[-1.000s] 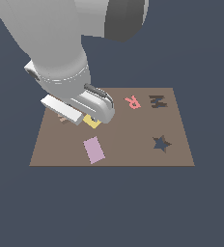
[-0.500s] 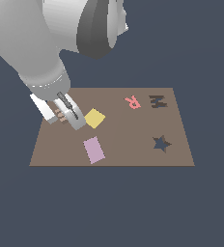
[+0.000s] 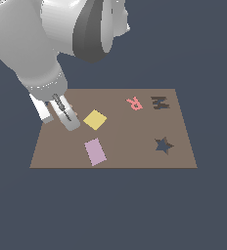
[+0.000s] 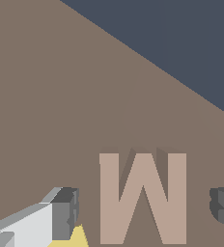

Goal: Insert a designated object into the corresponding slot on a board.

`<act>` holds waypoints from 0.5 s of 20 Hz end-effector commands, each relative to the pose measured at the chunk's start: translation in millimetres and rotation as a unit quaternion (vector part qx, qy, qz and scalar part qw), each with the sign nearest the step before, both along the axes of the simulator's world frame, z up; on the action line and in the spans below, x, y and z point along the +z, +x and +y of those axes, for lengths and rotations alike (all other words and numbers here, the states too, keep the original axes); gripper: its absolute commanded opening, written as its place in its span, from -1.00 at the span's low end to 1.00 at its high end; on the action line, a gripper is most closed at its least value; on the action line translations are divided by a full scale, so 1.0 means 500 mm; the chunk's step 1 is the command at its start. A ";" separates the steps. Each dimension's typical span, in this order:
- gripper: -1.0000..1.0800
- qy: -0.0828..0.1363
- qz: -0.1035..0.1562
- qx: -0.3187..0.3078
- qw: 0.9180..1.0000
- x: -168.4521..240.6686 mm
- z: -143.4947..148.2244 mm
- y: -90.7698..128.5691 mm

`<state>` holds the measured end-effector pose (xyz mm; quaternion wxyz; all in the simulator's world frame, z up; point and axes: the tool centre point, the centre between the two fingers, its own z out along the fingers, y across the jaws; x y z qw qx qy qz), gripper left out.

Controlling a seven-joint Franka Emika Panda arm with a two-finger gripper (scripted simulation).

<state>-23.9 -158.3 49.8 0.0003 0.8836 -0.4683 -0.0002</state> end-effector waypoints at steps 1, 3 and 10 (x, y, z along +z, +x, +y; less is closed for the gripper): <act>0.92 0.000 0.000 0.000 1.000 0.000 0.000 0.000; 0.92 0.000 0.000 0.000 1.000 -0.003 0.000 0.000; 0.92 0.000 0.000 0.000 1.000 -0.039 0.001 0.000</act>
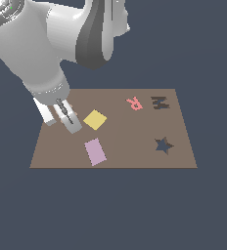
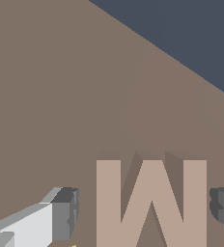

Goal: Insert a designated object into the corresponding slot on a board.

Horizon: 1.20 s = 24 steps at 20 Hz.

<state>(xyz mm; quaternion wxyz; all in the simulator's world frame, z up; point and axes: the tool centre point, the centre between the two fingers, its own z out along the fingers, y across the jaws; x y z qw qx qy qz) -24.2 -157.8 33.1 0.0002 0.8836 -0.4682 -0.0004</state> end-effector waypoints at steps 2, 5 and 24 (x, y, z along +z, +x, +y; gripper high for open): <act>-1.00 0.000 0.000 0.000 1.000 -0.007 0.000 0.000; -1.00 0.000 0.000 0.000 1.000 -0.007 0.000 0.000; -1.00 0.000 -0.001 -0.022 1.000 -0.003 0.054 -0.025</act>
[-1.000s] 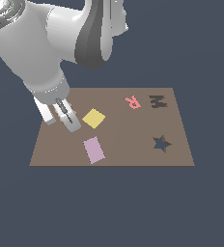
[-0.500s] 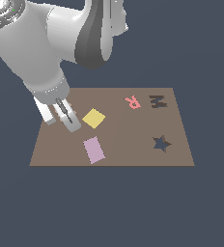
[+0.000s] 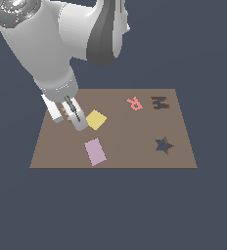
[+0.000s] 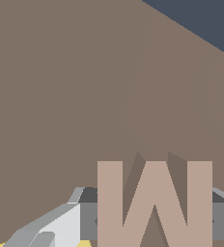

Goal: Insert a designated object into the corresponding slot on a board.

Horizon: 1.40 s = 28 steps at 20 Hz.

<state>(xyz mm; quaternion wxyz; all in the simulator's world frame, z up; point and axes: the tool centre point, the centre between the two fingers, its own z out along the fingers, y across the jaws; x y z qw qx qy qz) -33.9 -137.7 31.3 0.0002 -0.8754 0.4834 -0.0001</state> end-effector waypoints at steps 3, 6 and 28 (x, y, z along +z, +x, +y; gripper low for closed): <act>-1.00 0.000 0.000 -0.018 1.000 0.002 0.046 -0.020; -1.00 0.000 0.000 -0.035 0.999 0.003 0.086 -0.036; -1.00 0.000 0.000 -0.188 0.982 0.015 0.484 -0.113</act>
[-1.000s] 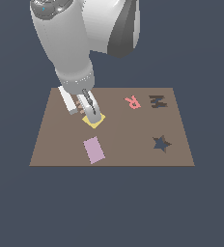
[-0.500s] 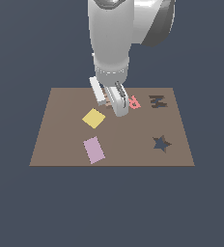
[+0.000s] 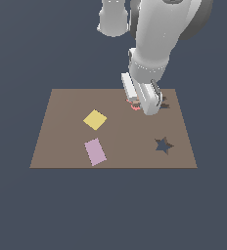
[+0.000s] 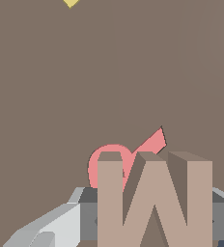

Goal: Insert a designated object into the corresponding slot on a board.

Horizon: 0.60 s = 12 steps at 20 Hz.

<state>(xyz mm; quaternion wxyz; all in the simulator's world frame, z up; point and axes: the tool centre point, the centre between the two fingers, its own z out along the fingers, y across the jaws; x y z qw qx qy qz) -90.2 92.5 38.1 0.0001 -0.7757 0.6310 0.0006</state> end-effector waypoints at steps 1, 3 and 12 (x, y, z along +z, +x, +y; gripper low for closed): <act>-1.00 0.000 0.000 -0.016 1.000 0.002 0.038 -0.001; -1.00 0.000 0.000 -0.026 1.000 0.002 0.065 0.000; -1.00 0.000 0.000 -0.056 0.998 0.005 0.147 0.008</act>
